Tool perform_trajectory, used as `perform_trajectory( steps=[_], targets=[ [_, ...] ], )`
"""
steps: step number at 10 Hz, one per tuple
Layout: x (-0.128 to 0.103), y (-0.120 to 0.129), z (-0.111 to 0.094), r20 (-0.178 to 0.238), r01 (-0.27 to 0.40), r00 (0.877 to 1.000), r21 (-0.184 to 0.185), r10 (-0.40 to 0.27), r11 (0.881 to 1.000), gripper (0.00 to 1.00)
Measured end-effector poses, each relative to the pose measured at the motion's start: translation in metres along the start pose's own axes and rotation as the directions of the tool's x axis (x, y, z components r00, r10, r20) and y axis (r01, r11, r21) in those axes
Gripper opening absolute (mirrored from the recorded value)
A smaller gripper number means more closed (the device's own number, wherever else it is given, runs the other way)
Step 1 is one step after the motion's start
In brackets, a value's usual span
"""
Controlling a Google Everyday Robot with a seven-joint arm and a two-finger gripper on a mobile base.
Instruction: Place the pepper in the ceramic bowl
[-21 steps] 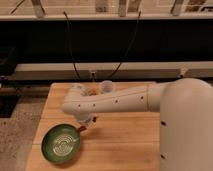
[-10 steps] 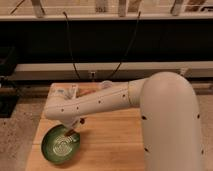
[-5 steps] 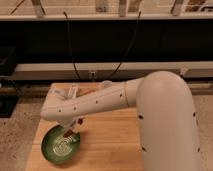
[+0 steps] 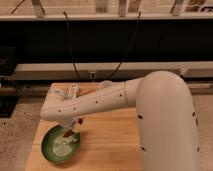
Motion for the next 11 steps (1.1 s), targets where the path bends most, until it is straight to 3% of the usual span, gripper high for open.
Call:
perform_trajectory(
  steps=[2, 6, 9, 11],
  targets=[
    [-0.0003, 0.0000, 0.0002, -0.002, 0.007, 1.000, -0.001, -0.007, 1.000, 0.23],
    [-0.0018, -0.0002, 0.0012, -0.004, 0.021, 1.000, -0.004, -0.021, 1.000, 0.26],
    [-0.0026, -0.0001, 0.0021, -0.006, 0.029, 1.000, -0.007, -0.029, 1.000, 0.41],
    [-0.0031, 0.0000, 0.0024, -0.008, 0.034, 0.999, -0.009, -0.034, 0.999, 0.41]
  ],
)
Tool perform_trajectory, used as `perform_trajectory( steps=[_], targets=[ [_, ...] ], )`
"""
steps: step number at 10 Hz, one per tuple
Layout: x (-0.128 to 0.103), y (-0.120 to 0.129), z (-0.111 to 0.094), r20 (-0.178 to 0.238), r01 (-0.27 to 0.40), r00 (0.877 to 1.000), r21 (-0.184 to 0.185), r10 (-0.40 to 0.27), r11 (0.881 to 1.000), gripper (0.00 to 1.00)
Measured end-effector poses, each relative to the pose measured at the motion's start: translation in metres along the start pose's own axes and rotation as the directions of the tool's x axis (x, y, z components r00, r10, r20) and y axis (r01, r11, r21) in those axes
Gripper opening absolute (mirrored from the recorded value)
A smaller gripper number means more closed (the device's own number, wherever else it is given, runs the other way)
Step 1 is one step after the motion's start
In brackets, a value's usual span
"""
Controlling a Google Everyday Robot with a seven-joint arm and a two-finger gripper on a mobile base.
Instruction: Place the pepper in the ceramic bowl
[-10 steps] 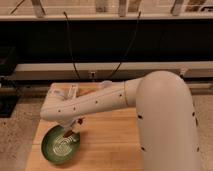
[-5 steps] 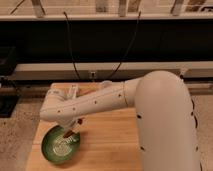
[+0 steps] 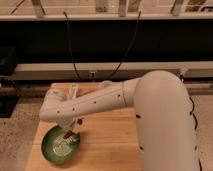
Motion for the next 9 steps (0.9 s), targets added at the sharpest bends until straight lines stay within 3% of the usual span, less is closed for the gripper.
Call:
perform_trajectory(
  steps=[1, 3, 4, 5, 9],
  targets=[
    [-0.0005, -0.0002, 0.0000, -0.001, 0.003, 1.000, 0.000, -0.003, 1.000, 0.43],
    [-0.0010, -0.0002, 0.0003, -0.002, 0.008, 1.000, -0.002, -0.008, 1.000, 0.62],
    [-0.0011, -0.0001, 0.0004, -0.003, 0.010, 1.000, -0.002, -0.010, 1.000, 0.65],
    [-0.0017, -0.0001, 0.0009, -0.004, 0.013, 1.000, -0.003, -0.013, 1.000, 0.64],
    [-0.0043, -0.0008, 0.0013, -0.009, 0.027, 1.000, -0.005, -0.027, 1.000, 0.40]
  ],
)
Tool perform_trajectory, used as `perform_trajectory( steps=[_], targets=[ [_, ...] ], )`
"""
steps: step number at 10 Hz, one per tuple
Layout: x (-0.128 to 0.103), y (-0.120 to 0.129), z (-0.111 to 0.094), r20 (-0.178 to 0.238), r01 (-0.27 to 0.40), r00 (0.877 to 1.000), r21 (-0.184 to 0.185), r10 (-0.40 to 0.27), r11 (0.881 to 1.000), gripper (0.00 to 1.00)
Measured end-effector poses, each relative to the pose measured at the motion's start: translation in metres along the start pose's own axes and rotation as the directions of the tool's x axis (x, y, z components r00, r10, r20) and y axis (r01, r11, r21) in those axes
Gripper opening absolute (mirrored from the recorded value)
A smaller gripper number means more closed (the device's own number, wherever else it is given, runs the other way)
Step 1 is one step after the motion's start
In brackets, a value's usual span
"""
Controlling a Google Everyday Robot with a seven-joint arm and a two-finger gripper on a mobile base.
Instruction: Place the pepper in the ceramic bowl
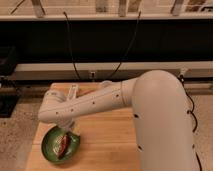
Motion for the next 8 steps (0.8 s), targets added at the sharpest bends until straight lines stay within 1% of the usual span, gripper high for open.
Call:
perform_trajectory(
  steps=[1, 2, 4, 5, 6, 8],
  targets=[
    [-0.0004, -0.0001, 0.0002, -0.001, 0.002, 1.000, 0.001, -0.002, 1.000, 0.41],
    [-0.0002, 0.0000, 0.0004, -0.001, 0.005, 1.000, 0.001, -0.005, 1.000, 0.48],
    [0.0002, 0.0007, 0.0007, -0.002, 0.010, 1.000, 0.001, -0.010, 1.000, 0.68],
    [0.0002, 0.0008, 0.0009, -0.004, 0.013, 1.000, 0.002, -0.013, 1.000, 0.77],
    [0.0000, 0.0009, 0.0010, -0.005, 0.016, 1.000, 0.003, -0.016, 1.000, 0.80],
    [-0.0003, 0.0012, 0.0014, -0.005, 0.025, 1.000, 0.003, -0.025, 1.000, 0.80]
  ],
)
